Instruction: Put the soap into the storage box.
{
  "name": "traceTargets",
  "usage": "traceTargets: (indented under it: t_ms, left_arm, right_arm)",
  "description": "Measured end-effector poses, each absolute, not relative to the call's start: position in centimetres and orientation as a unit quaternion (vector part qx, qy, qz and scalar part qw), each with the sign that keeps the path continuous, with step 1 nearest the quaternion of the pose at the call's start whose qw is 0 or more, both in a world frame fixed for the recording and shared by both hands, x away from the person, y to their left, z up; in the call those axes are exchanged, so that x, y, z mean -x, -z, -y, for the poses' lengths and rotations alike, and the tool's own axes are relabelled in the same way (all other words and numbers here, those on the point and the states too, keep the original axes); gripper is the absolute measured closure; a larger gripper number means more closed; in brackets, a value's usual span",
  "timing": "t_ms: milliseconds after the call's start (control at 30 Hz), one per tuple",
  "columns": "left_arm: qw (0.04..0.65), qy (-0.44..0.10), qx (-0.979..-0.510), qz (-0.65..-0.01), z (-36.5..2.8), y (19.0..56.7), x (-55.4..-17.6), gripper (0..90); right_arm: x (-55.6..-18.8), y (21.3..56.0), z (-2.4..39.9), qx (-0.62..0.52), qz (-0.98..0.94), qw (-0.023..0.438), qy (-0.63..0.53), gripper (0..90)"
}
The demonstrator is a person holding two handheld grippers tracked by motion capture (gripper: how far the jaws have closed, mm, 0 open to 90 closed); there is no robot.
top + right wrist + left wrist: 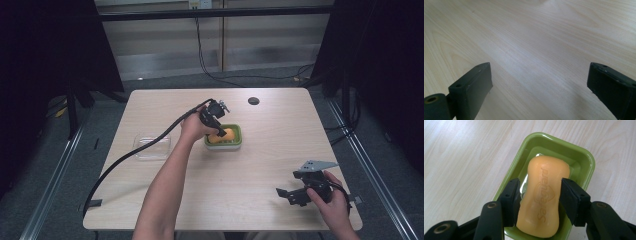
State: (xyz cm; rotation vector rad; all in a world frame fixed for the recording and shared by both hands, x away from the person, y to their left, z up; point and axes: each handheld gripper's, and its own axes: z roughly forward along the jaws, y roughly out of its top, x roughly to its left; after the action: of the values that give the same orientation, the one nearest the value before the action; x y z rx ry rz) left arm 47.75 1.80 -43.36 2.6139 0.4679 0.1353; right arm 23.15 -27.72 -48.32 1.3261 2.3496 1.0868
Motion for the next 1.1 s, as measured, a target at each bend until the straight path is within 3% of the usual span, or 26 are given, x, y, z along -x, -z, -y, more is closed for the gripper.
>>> traceTargets:
  t_ms: [1100]
  left_arm:
    - [0.249,-0.039,-0.943,-0.217,-4.5,41.8,-45.2,30.3]
  right_arm:
    - [-23.1,48.1,27.6,-0.449,-0.805,0.120,-0.370,5.7]
